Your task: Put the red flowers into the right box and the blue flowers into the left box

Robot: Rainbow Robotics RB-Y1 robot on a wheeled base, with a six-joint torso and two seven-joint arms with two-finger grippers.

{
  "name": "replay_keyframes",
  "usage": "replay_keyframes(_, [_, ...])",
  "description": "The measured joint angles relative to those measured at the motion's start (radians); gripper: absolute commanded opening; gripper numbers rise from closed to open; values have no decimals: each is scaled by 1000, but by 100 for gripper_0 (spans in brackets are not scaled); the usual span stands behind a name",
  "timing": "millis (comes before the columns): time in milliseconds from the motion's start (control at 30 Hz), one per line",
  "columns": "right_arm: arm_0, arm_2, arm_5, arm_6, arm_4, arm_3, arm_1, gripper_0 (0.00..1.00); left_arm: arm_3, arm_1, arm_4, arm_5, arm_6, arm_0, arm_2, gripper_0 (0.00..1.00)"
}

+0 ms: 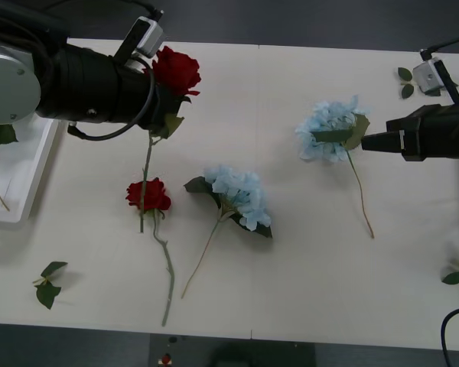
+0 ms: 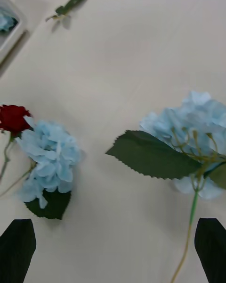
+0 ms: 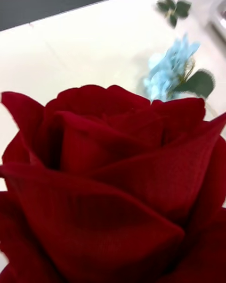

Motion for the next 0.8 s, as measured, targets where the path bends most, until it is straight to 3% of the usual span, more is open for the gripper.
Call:
replay_keyframes(400, [1,-46,92,-43,-267,-2,0,99,3,-231,-201,0,464,-116,32,0])
replay_keyframes(600, [1,-36,90,-115,-378,-4,0,99,94,-387,-386,0,546,-160,49,0])
replay_keyframes(800, [2,2,58,-119,-448,-4,4,99,166,-542,-626,0,914,-199,49,0])
